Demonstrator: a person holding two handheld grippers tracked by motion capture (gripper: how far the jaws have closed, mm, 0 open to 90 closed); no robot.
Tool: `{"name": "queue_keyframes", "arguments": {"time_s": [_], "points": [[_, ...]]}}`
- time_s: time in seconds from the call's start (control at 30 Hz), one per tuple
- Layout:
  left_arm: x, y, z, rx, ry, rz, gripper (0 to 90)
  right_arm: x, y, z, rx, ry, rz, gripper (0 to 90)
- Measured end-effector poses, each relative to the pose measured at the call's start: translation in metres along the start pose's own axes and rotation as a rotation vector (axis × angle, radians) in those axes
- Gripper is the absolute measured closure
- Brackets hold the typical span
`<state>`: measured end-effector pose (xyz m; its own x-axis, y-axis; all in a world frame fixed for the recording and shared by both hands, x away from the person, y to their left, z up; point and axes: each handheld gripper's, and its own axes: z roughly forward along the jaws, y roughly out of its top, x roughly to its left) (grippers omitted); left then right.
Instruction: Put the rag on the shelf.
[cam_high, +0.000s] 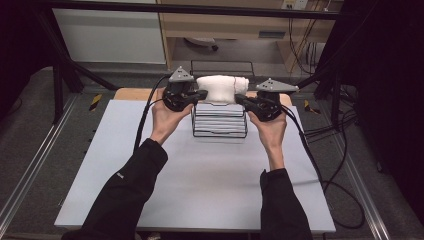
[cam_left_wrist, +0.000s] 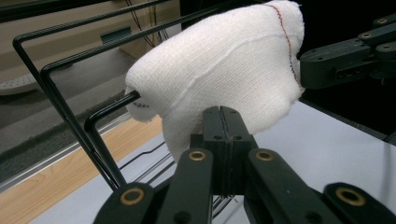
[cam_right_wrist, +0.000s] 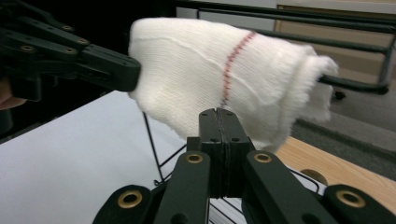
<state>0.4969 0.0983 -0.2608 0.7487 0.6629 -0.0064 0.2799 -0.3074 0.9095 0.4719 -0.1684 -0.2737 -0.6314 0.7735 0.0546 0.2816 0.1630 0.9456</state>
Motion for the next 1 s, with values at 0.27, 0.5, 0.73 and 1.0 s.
{"name": "queue_keyframes", "arguments": {"time_s": [0.27,0.5,0.73,1.0], "points": [[0.002,-0.002,0.005,-0.003,0.005,-0.001,89.7,-0.006,-0.004,0.003,-0.015,-0.021,0.000,88.0],[-0.002,-0.002,-0.007,-0.005,-0.012,0.004,83.5,-0.003,-0.003,-0.009,-0.025,0.003,-0.006,80.4],[-0.004,-0.013,-0.025,0.009,-0.043,-0.011,67.2,0.002,-0.005,-0.024,-0.021,0.017,0.001,61.6],[-0.002,-0.044,-0.044,0.049,-0.033,-0.027,49.1,0.001,-0.021,-0.036,0.008,0.015,0.050,36.1]]}}
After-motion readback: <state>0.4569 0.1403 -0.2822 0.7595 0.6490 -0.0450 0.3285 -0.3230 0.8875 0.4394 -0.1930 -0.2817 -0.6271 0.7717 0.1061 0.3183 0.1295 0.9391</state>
